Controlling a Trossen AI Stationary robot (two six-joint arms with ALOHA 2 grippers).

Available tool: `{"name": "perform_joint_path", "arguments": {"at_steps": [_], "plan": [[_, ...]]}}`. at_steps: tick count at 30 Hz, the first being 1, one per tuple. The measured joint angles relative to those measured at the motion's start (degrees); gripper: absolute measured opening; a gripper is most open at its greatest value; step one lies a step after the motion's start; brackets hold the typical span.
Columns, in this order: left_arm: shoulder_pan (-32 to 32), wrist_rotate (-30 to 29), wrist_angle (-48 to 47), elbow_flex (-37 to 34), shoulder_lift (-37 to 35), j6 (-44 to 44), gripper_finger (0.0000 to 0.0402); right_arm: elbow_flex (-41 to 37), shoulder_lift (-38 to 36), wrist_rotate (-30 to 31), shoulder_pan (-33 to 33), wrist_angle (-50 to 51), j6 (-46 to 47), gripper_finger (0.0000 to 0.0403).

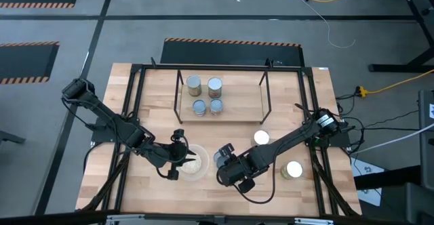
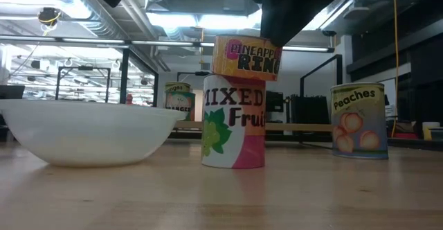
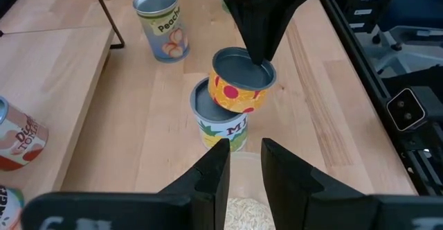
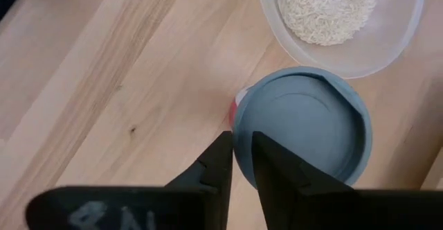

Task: Pick and place cans onto a shelf
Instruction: Put the canned pineapple on the shelf

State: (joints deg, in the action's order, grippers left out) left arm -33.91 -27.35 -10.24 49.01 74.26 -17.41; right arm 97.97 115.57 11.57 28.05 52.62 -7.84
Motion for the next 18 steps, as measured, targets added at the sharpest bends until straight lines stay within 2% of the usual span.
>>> {"name": "perform_joint_path", "arguments": {"at_steps": [6,13,18], "plan": [[0.0,0.0,-0.02,0.0,0.0,0.0,0.0076,0.0,0.0,-0.02,0.0,0.0,0.0,0.0053],[0.0,0.0,0.0,0.0,0.0,0.0,0.0076,0.0,0.0,-0.04,0.0,-0.02,0.0,0.0009],[0.0,0.0,0.0,0.0,0.0,0.0,0.0077,0.0,0.0,-0.05,0.0,-0.02,0.0,0.0007]]}}
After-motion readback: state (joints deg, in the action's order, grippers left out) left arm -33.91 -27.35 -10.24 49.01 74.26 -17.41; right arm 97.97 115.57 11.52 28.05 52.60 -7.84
